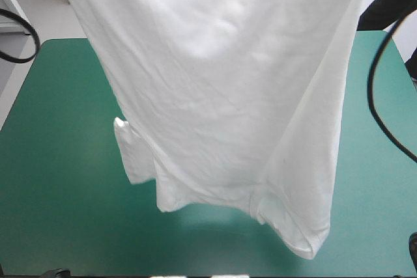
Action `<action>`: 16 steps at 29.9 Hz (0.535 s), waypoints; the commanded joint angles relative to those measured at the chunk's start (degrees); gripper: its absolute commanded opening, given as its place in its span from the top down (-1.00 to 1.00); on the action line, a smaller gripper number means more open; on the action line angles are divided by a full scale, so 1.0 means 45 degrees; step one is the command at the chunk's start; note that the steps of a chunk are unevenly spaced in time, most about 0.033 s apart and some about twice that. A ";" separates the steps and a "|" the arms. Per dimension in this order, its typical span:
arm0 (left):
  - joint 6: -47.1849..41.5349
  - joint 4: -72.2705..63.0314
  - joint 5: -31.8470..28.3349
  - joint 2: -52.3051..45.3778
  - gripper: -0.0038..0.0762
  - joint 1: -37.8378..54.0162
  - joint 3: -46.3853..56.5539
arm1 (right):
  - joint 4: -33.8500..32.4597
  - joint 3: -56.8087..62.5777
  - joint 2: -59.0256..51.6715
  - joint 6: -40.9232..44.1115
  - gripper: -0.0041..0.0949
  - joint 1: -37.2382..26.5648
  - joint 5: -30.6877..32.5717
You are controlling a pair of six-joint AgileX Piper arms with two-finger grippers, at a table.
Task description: Fold the cloth
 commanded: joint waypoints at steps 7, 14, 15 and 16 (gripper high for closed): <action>-0.0518 -0.0429 0.5075 0.2112 0.96 0.1168 -0.0208 | -0.1410 0.2455 0.1317 0.1407 0.93 -0.0082 0.3260; -0.0522 -0.4395 0.5211 0.5005 0.96 0.4555 -0.0071 | -0.2377 0.4306 0.2916 0.2058 0.95 -0.0535 0.3040; -0.0522 -0.4759 0.5277 0.5467 0.96 0.4846 -0.0071 | -0.2005 0.4456 0.3333 0.2055 0.95 -0.0820 0.2900; -0.0522 -0.5075 0.5315 0.5894 0.96 0.5106 -0.0071 | -0.1732 0.4524 0.3646 0.2055 0.95 -0.1047 0.2810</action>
